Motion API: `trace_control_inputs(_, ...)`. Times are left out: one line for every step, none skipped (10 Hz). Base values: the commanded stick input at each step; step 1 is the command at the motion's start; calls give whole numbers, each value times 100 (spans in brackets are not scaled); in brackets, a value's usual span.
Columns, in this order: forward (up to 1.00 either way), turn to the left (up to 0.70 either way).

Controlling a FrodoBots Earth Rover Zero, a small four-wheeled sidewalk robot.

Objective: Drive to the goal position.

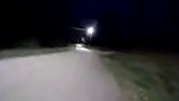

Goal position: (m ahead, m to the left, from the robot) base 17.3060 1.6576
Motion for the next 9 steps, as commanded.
trace_control_inputs(100, 0)
trace_control_inputs(100, 0)
trace_control_inputs(100, 0)
trace_control_inputs(100, 0)
trace_control_inputs(100, 0)
trace_control_inputs(100, 0)
trace_control_inputs(100, 0)
trace_control_inputs(100, 0)
trace_control_inputs(100, 0)
